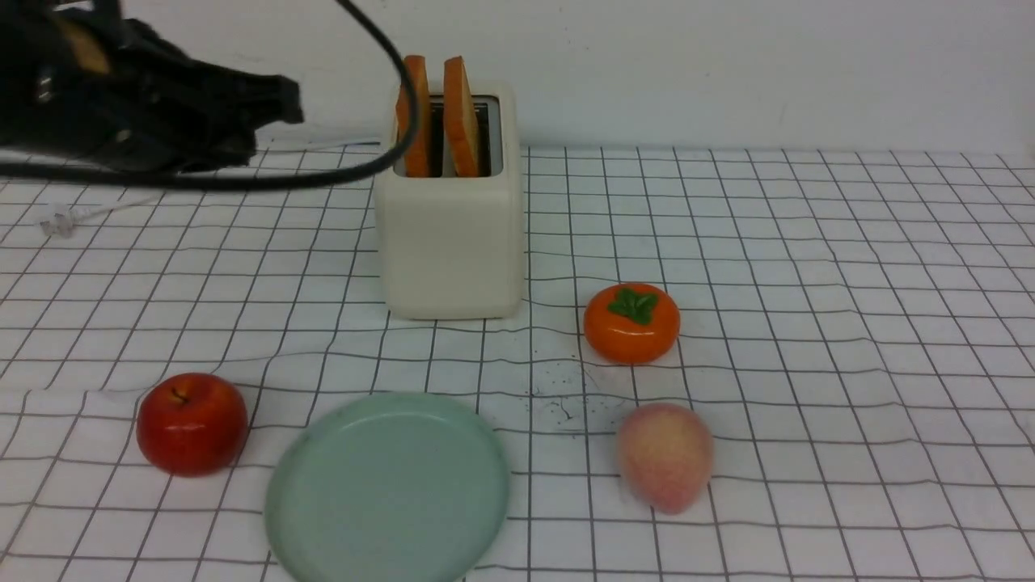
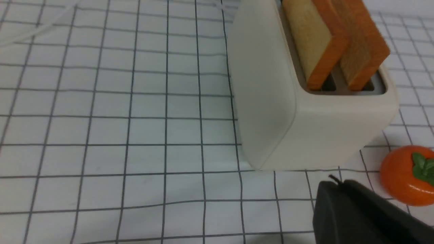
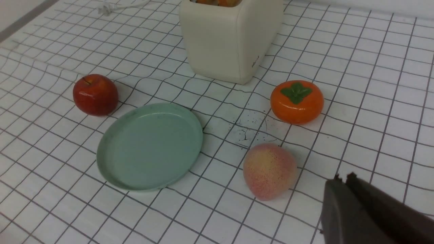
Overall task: Take toasted bread from bread machine on white checkered table place on plate.
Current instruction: 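Reach for a toast slice standing in the toaster with the left gripper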
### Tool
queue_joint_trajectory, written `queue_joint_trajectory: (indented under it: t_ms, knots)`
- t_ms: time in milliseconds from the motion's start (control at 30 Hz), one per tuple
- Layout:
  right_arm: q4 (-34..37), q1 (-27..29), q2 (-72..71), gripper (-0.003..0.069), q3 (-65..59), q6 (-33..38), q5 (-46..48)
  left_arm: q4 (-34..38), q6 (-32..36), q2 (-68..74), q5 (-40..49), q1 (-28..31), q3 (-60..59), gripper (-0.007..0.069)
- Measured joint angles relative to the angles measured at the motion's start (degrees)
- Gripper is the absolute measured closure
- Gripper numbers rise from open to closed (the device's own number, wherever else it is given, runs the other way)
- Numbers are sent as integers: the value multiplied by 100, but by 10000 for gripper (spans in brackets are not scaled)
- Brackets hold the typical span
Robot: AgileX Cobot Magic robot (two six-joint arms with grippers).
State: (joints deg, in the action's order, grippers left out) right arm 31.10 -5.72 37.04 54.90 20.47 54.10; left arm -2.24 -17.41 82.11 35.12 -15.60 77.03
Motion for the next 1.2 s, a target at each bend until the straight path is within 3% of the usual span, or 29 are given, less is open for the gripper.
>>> queue_joint_trajectory:
  t_ms: [233,367,567,733,967,1200]
  knots:
    - [-5,0,256,641,383,0,126,732,455,1359,213,-4,1475,636]
    - [-5,0,256,637,395,0,238,801,493,1828,219,-4,2052,583]
    - [-19,0,256,631,395,0,300,968,504,2389,130,-4,2516,308]
    - [-19,0,256,627,412,0,271,1116,518,2643,-160,-4,2531,205]
    - [-19,0,256,627,412,-5,253,1166,713,2913,-805,-4,2536,215]
    - [-19,0,256,627,412,137,-642,1104,742,3213,-1468,-4,2536,342]
